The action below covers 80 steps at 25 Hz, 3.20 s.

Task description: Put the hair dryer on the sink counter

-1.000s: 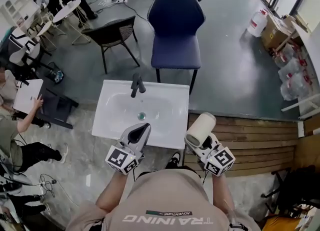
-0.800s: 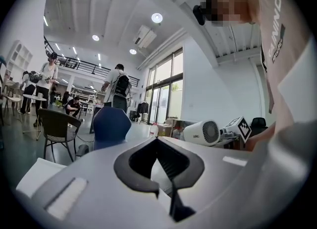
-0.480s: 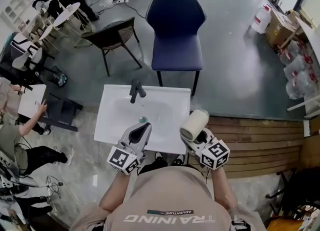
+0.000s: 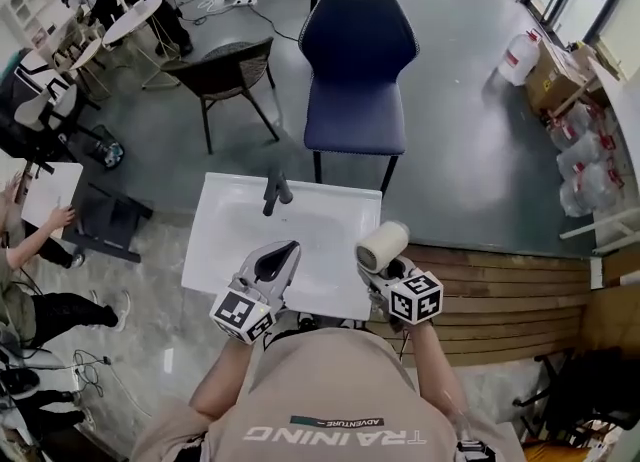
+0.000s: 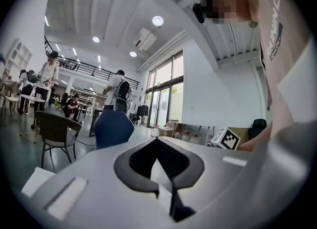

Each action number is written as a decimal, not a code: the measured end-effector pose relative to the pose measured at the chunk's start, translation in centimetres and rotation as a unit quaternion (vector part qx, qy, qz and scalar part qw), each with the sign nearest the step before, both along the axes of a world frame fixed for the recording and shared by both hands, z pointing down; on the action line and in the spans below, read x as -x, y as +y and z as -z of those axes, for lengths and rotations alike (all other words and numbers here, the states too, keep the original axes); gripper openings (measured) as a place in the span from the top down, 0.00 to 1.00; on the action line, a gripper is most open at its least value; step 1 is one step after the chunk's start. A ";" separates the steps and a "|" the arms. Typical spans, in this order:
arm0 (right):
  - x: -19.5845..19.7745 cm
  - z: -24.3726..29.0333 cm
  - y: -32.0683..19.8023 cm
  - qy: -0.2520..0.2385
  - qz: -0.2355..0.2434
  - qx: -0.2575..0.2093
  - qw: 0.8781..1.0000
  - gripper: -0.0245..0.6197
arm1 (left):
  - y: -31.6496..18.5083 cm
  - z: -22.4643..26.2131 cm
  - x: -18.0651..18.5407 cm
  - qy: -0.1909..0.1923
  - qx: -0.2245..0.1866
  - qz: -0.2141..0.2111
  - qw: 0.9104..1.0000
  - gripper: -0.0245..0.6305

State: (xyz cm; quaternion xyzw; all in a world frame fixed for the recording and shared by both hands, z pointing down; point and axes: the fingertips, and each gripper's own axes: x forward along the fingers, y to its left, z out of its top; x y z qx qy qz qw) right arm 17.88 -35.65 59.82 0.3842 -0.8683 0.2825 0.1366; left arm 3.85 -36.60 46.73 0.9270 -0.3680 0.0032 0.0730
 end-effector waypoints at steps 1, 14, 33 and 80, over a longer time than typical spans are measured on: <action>0.1 -0.7 -0.3 0.006 -0.001 0.007 1.000 0.62 | -0.1 -0.1 0.5 0.001 0.001 0.004 1.000 0.95; 1.8 -8.1 -6.3 0.056 -0.067 0.105 0.991 0.62 | -1.4 -2.1 5.7 0.019 0.015 0.003 1.000 0.95; 1.1 -15.0 -10.6 0.137 -0.153 0.210 0.956 0.62 | -4.9 -2.1 10.5 0.042 0.014 -0.015 0.999 0.95; 1.1 -18.0 -10.2 0.228 -0.161 0.249 0.927 0.61 | -6.3 -6.1 11.6 0.036 0.073 -0.047 0.996 0.95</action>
